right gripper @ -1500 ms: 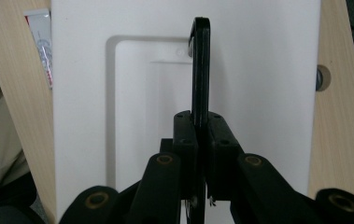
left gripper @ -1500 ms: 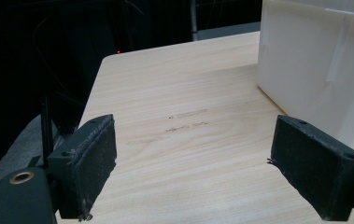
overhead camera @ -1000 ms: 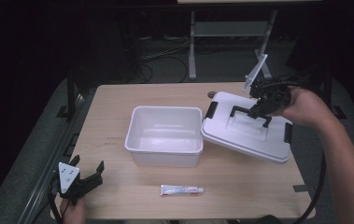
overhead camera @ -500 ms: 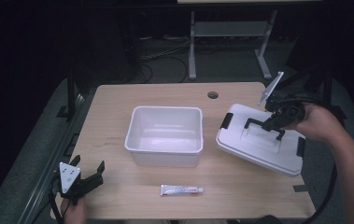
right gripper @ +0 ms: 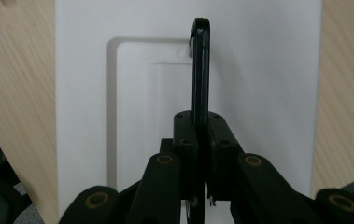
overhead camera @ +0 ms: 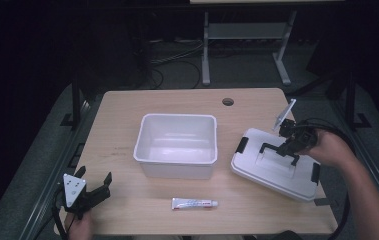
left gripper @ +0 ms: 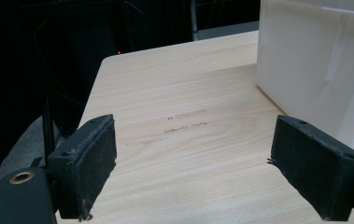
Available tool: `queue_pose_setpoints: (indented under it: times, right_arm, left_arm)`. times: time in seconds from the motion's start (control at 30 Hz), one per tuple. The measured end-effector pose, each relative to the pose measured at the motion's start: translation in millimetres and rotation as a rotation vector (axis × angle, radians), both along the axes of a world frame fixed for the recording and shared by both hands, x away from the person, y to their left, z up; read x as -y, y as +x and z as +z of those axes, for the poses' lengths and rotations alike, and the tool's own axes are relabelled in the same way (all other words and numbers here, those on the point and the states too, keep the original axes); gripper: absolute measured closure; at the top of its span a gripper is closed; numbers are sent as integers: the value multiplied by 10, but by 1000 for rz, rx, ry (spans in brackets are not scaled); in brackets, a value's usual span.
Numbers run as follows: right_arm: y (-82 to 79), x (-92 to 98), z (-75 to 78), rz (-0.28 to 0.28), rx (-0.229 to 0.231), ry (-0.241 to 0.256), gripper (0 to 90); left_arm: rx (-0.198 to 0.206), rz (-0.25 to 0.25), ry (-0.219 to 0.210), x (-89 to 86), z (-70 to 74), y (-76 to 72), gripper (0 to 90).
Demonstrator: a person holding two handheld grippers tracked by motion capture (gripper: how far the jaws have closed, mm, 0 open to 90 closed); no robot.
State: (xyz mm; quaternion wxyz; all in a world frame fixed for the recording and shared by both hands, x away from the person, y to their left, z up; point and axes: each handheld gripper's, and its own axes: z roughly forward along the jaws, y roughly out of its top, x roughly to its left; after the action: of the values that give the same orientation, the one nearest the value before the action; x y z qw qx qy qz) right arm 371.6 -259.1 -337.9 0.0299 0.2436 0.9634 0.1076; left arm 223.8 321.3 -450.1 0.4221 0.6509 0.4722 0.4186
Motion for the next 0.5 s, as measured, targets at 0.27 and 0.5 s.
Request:
queue_pose_setpoints:
  times: [0.27,0.5]
  right_arm:
    - [34,-45,-269,1,-25,-1,839]
    - [60,-88,-425,1,-49,-6,839]
  left_arm:
    - [-2,2,-2,-2,-4,5,136]
    - [0,5,-1,-13,0,3,136]
